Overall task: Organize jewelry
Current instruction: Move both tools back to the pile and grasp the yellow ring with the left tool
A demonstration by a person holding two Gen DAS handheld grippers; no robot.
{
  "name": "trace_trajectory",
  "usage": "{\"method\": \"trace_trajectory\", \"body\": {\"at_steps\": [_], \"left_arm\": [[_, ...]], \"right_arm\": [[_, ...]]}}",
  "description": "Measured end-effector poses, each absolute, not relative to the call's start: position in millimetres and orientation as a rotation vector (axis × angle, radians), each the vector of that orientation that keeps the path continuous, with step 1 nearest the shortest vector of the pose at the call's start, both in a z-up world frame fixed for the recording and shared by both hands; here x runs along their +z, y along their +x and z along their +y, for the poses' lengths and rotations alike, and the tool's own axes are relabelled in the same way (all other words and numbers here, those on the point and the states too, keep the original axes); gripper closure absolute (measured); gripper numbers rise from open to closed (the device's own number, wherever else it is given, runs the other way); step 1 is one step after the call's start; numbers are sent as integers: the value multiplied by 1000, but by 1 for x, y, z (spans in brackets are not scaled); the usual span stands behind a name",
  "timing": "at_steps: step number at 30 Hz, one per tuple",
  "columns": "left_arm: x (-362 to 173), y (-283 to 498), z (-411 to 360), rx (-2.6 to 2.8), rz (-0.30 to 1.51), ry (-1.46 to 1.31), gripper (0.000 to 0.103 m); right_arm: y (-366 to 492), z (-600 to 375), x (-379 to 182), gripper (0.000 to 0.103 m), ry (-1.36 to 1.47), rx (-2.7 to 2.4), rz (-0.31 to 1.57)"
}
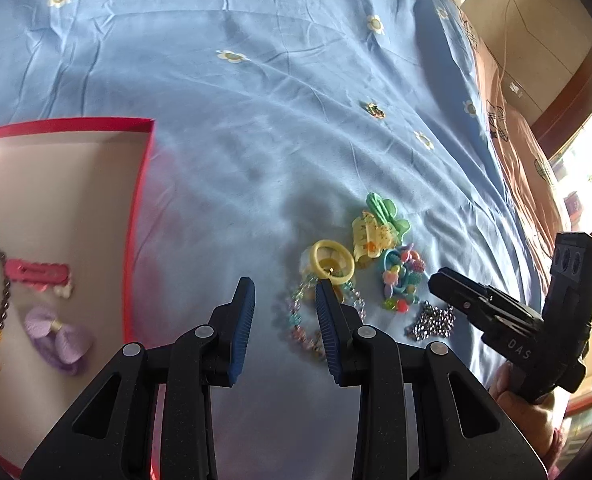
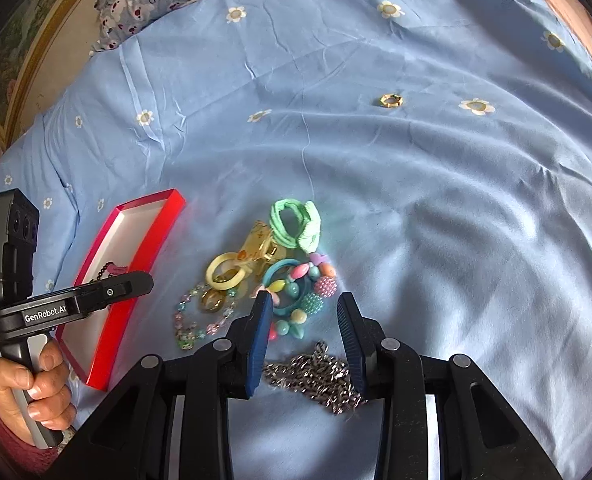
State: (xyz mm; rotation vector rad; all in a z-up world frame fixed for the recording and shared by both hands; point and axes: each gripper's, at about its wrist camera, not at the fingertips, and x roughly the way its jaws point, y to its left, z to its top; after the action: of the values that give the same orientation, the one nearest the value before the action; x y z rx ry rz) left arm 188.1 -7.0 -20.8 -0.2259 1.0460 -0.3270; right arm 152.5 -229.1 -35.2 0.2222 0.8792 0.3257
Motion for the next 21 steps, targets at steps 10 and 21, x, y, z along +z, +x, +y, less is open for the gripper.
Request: {"method": "trace_trajectory", "body": {"at_steps": [10,21], "left_arm": [[-43,226,-40,-358,1095,-155,73],[-46,223,-48,-402,1077,-110,99]], "right_arm": [[173,-230,-47,69,233,320,914],[173,-221,-47,90,190,323,898]]}}
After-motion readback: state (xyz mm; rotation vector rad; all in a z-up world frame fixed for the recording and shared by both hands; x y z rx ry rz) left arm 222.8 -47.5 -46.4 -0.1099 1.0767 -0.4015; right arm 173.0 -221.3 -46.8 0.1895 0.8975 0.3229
